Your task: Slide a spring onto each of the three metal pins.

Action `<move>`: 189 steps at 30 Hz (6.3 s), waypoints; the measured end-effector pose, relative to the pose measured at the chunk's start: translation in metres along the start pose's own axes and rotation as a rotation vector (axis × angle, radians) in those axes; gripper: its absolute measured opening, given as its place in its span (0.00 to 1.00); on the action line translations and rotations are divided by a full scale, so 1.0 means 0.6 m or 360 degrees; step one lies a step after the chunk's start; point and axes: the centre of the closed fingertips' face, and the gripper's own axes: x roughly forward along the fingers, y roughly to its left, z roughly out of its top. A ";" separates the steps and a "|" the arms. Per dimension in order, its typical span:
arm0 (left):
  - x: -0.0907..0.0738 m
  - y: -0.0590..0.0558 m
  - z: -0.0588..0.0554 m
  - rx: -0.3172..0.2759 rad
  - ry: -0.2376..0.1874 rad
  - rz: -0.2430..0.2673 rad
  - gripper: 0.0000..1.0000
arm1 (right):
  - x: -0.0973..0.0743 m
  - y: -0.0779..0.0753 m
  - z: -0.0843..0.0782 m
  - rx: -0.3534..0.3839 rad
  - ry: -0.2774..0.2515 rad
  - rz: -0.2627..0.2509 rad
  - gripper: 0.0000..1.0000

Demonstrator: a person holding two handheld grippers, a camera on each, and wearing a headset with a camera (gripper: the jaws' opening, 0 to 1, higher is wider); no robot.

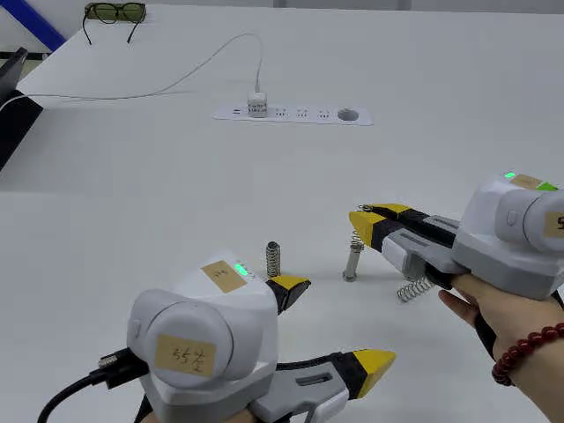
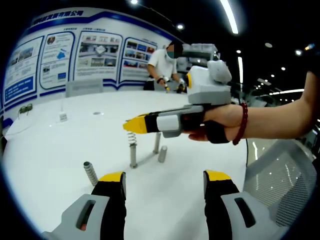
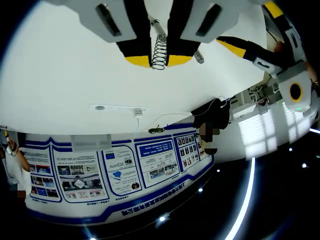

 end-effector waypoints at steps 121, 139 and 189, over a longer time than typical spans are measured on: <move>0.105 -0.013 0.008 0.0343 0.0095 -0.0032 0.46 | -0.151 -0.047 -0.007 -0.0007 0.0165 -0.0153 0.42; 0.153 -0.007 -0.013 0.0442 0.0191 -0.0053 0.32 | -0.198 -0.040 -0.034 -0.0006 0.0170 -0.0065 0.45; 0.207 -0.008 -0.038 0.0439 0.0312 -0.0091 0.10 | -0.245 -0.075 -0.073 0.0125 0.0203 -0.0161 0.48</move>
